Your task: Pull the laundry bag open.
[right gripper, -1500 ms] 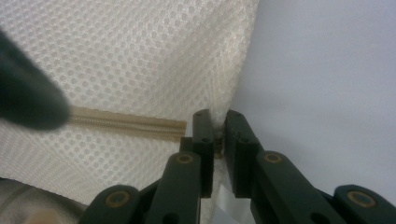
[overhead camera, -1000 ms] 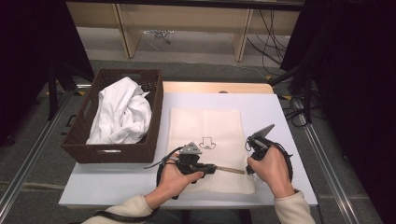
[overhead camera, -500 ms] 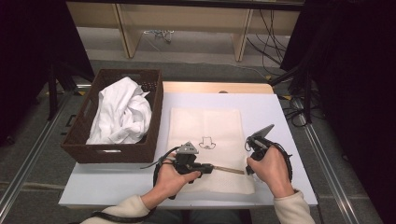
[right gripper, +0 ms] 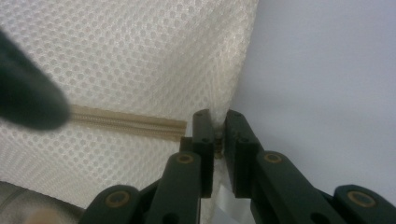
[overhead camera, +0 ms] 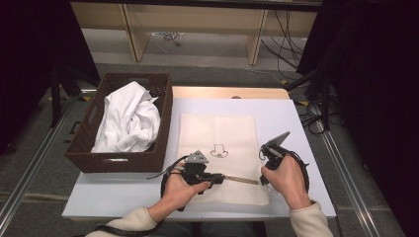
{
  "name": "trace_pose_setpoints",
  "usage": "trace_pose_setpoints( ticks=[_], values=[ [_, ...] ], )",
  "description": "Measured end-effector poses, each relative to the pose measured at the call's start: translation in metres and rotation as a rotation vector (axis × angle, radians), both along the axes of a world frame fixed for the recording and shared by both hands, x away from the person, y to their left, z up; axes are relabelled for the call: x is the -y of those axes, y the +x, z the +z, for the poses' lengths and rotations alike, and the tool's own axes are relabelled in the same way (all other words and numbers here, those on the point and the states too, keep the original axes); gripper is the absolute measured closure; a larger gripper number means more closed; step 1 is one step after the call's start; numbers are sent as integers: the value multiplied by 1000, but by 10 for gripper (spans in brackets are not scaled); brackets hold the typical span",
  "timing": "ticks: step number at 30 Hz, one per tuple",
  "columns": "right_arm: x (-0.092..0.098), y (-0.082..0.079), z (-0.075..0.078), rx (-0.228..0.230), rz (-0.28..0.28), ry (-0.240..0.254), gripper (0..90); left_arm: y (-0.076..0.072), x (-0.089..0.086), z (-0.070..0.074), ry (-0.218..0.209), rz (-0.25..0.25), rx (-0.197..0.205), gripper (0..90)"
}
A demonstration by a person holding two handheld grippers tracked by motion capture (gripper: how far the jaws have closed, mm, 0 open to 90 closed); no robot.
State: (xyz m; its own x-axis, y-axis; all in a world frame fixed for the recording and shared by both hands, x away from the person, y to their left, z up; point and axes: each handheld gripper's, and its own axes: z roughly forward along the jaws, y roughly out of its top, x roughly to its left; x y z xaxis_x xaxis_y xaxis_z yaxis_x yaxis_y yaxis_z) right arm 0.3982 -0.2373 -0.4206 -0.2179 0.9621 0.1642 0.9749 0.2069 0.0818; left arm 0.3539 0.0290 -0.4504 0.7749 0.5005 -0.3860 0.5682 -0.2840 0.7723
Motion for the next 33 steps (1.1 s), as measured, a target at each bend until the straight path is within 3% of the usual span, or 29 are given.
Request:
trace_pose_setpoints(
  ticks=[10, 11, 15, 22, 28, 33],
  values=[
    [0, 0, 0, -4, -3, 3, 844, 0, -4, 0, -7, 4, 9, 869],
    [-3, 0, 2, -37, -40, -5, 844, 0, -4, 1, 2, 9, 14, 869],
    [-4, -1, 1, -32, -73, 1, 844, -1, -7, 0, -4, 20, 5, 869],
    [-4, 0, 1, -43, -47, 0, 844, -2, -10, 0, -7, 27, 2, 869],
    [-4, -1, 2, -45, -49, -5, 844, -1, -13, 0, -2, 9, 9, 869],
    [-3, 0, 1, -42, -52, -4, 844, -2, -15, 1, -6, 24, 5, 869]
  ],
)
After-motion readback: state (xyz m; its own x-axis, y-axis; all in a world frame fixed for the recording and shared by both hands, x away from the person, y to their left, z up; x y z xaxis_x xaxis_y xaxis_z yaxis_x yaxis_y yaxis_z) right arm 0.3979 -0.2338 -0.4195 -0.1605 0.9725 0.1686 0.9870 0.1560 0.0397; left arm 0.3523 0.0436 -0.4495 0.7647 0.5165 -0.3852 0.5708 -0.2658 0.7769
